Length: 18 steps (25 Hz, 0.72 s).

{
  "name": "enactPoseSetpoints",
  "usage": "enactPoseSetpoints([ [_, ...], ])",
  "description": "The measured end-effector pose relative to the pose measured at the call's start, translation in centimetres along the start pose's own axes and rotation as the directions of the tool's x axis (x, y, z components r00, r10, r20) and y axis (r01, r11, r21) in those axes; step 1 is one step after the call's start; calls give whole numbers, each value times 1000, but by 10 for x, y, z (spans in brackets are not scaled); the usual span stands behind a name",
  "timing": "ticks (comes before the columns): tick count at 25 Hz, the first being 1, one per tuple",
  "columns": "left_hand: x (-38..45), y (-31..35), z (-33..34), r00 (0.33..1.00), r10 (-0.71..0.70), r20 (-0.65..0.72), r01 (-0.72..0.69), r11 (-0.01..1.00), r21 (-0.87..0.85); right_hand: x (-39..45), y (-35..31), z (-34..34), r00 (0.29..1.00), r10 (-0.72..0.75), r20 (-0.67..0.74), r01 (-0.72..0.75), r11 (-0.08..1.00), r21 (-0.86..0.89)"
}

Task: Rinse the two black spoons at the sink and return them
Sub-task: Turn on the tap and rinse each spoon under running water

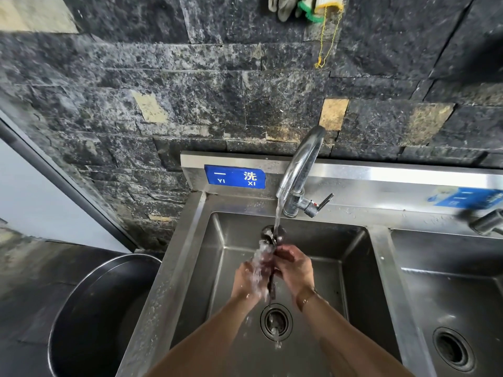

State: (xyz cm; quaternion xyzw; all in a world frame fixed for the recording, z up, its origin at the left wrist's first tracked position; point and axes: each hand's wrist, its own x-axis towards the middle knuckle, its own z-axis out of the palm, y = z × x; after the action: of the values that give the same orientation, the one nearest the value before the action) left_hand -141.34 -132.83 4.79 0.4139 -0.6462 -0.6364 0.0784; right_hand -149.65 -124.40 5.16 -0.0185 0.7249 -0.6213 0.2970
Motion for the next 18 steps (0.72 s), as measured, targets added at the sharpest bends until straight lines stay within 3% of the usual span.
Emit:
enactPoseSetpoints([
  [5, 5, 35, 4, 996, 1, 89, -11, 993, 114, 13, -23, 0, 992, -125, -8, 123, 980, -158],
  [12, 16, 37, 10, 941, -322, 102, 336, 921, -198, 18, -37, 0, 978, -202, -61, 186, 963, -196],
  [18, 23, 44, 14, 916, -381, 123, 401, 860, -317, 23, -69, -3, 964, -262, -35, 255, 958, -132],
])
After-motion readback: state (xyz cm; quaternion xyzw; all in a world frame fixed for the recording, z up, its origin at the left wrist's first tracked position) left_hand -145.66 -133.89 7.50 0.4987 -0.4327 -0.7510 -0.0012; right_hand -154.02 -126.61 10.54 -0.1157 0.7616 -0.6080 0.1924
